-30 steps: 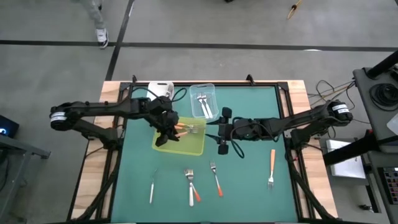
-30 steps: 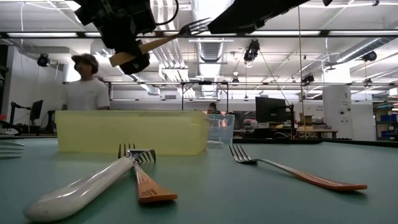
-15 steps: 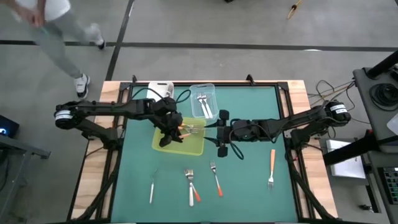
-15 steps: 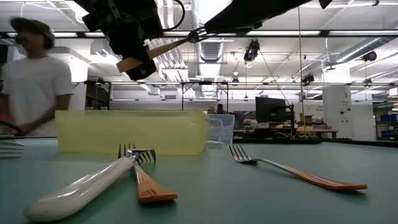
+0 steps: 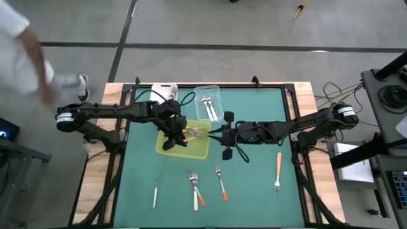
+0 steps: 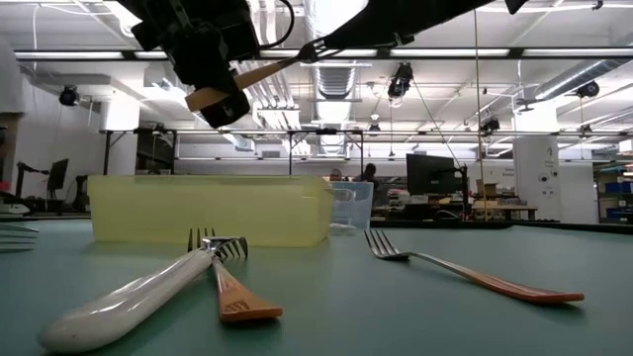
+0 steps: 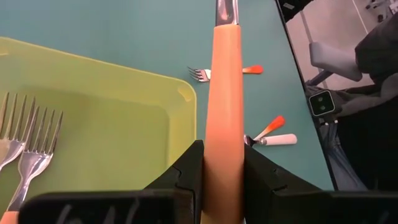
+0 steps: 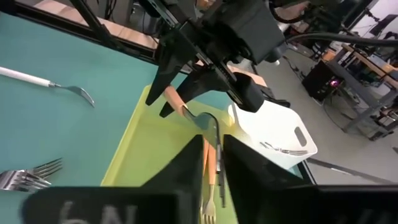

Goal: Sort silverware by color (type)
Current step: Put the yellow fork into the yellow bin

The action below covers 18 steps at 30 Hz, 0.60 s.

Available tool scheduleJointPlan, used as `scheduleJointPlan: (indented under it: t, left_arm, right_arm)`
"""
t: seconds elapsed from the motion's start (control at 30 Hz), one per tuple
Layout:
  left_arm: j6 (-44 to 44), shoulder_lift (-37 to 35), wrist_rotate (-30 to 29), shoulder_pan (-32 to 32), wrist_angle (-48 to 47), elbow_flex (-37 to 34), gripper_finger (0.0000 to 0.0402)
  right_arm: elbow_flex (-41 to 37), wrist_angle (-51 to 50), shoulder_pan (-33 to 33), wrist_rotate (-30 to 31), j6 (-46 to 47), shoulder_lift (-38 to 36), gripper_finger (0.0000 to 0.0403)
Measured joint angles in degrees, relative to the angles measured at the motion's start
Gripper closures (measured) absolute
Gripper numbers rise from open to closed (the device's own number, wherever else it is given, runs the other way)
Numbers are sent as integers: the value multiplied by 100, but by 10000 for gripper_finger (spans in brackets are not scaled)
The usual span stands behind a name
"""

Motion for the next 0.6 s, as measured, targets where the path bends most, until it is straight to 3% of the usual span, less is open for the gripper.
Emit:
scheduleJointPlan:
  t: [0.1, 0.37, 0.6]
  left_arm:
    - [0, 0, 12, -2, -13, 0, 350]
    - [-14, 0, 20, -2, 9, 0, 348]
    - [34, 0, -49, 2, 72, 0, 273]
  right_arm:
    - [0, 4, 0, 12, -21, 0, 386]
    - [0, 104, -2, 67, 161, 0, 393]
    - [0, 125, -74, 43, 717, 0, 395]
